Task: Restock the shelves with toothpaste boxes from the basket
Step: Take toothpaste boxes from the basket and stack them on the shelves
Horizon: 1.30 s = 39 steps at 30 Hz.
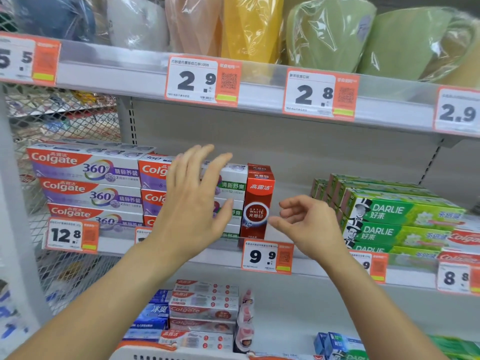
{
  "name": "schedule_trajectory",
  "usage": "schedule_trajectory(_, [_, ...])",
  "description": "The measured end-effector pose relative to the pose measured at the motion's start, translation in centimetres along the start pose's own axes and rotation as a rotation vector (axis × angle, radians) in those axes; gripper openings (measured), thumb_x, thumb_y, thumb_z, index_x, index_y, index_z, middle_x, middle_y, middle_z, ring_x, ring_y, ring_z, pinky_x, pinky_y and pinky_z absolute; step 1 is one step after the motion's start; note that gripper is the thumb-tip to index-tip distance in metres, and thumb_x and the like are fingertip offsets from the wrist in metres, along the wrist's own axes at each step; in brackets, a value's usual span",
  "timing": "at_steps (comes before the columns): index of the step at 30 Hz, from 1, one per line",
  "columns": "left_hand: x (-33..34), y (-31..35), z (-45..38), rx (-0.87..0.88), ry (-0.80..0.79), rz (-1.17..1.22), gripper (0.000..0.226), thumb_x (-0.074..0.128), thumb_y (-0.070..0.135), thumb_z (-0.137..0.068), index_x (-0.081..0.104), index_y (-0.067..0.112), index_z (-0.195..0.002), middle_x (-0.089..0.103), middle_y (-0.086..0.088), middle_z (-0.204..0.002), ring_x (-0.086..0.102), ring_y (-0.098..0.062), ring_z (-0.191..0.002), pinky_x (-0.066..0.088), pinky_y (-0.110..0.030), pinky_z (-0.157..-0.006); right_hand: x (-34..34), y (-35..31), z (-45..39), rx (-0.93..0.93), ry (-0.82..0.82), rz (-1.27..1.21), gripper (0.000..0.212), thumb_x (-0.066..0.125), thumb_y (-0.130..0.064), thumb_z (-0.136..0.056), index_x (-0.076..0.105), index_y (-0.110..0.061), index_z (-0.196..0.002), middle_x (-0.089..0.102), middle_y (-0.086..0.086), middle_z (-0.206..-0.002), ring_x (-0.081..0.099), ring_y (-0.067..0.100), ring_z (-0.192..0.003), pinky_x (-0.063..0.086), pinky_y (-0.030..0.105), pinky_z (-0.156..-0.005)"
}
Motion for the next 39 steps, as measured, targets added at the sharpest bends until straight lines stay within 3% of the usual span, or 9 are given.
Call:
schedule_trajectory(4, [-1.6, 1.3, 1.9, 0.083, 0.052, 0.203, 0.028, 0.059, 0.020, -0.089, 0.059, 0.011, -0.116, 0.059, -0.002, -0.110, 0.057, -0.018, -0.100, 0.050, -0.036, -0.087, 1.0, -1.2, 3.7, -0.115, -0.040, -0.142, 0.014, 0.085, -0.016, -0.076, 0.071, -0.019, -0.077, 0.067, -0.008, -0.065, 0.058, 0.000, -0.055, 0.047, 0.011, -0.057])
schedule_trajectory(7, [0.1, 1.1, 4.6, -0.013, -0.375, 0.259, 0.016, 0.059, 0.032, -0.093, 0.059, 0.023, -0.107, 0.062, 0.012, -0.090, 0.061, -0.010, -0.078, 0.052, -0.035, -0.073, 5.3, 0.7, 6.9, -0.079, -0.307, -0.076, 0.016, 0.080, -0.011, -0.078, 0.068, -0.020, -0.074, 0.065, -0.007, -0.062, 0.055, -0.001, -0.052, 0.045, 0.011, -0.056])
schedule_trajectory(13, [7.6, -1.1, 16.1, -0.175, -1.012, 0.159, 0.023, 0.062, 0.036, -0.093, 0.062, 0.017, -0.108, 0.069, 0.004, -0.097, 0.062, -0.017, -0.085, 0.048, -0.031, -0.076, 14.1, 9.7, 13.9, 0.086, -0.764, 0.141, 0.015, 0.080, -0.016, -0.080, 0.068, -0.017, -0.088, 0.067, -0.002, -0.079, 0.059, 0.006, -0.066, 0.056, 0.028, -0.074])
schedule_trajectory(17, [12.4, -4.7, 25.6, -0.284, -1.302, 0.042, 0.035, 0.062, 0.032, -0.094, 0.055, 0.015, -0.124, 0.058, -0.005, -0.124, 0.055, -0.026, -0.112, 0.047, -0.037, -0.092, 17.7, 13.3, 16.6, 0.000, -0.922, 0.384, 0.051, 0.081, -0.031, -0.080, 0.063, -0.015, -0.125, 0.064, 0.003, -0.120, 0.061, 0.017, -0.107, 0.050, 0.032, -0.096])
schedule_trajectory(20, [14.6, -7.2, 30.8, -0.432, -1.337, 0.005, 0.055, 0.068, 0.030, -0.089, 0.047, 0.016, -0.139, 0.050, -0.005, -0.139, 0.052, -0.024, -0.123, 0.045, -0.039, -0.103, 20.2, 14.9, 18.1, -0.036, -1.018, 0.501, 0.074, 0.083, -0.040, -0.077, 0.051, -0.023, -0.142, 0.054, 0.001, -0.142, 0.052, 0.023, -0.129, 0.045, 0.037, -0.107])
schedule_trajectory(24, [17.0, -7.4, 35.6, -0.560, -1.371, 0.040, 0.074, 0.073, 0.032, -0.085, 0.035, 0.012, -0.146, 0.043, -0.009, -0.144, 0.043, -0.027, -0.132, 0.039, -0.041, -0.111, 22.4, 16.4, 19.1, -0.104, -1.099, 0.619, 0.070, 0.081, -0.040, -0.077, 0.051, -0.024, -0.138, 0.060, 0.000, -0.134, 0.058, 0.023, -0.119, 0.049, 0.037, -0.099])
schedule_trajectory(29, [19.4, -8.0, 37.8, -0.663, -1.263, 0.109, 0.046, 0.076, 0.029, -0.084, 0.055, 0.015, -0.122, 0.059, -0.007, -0.124, 0.056, -0.025, -0.115, 0.045, -0.034, -0.100, 24.1, 18.5, 19.2, -0.072, -1.159, 0.655, 0.050, 0.085, -0.045, -0.070, 0.053, -0.030, -0.106, 0.064, -0.006, -0.106, 0.063, 0.019, -0.099, 0.048, 0.031, -0.077])
schedule_trajectory(34, [19.3, -8.2, 37.2, -0.719, -1.250, 0.312, 0.036, 0.086, 0.025, -0.073, 0.060, 0.016, -0.097, 0.066, 0.000, -0.097, 0.063, -0.020, -0.092, 0.048, -0.029, -0.079, 26.0, 19.7, 19.9, -0.056, -1.164, 0.691, 0.057, 0.084, -0.041, -0.074, 0.052, -0.023, -0.118, 0.064, 0.000, -0.115, 0.063, 0.024, -0.104, 0.052, 0.035, -0.087])
schedule_trajectory(39, [17.3, -8.2, 35.7, -0.931, -1.231, 0.600, 0.036, 0.089, 0.018, -0.072, 0.061, 0.011, -0.094, 0.073, -0.007, -0.099, 0.070, -0.026, -0.094, 0.058, -0.039, -0.084, 27.8, 18.3, 19.8, -0.188, -1.130, 0.847, 0.030, 0.066, -0.023, -0.091, 0.056, -0.015, -0.118, 0.066, 0.007, -0.115, 0.063, 0.028, -0.106, 0.049, 0.035, -0.085])
Point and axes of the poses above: each hand's wrist, its own z-axis away from the middle knuckle, its own x-axis out of the palm, y = z × x, the point moved 4 cm from there along -z, towards the middle knuckle
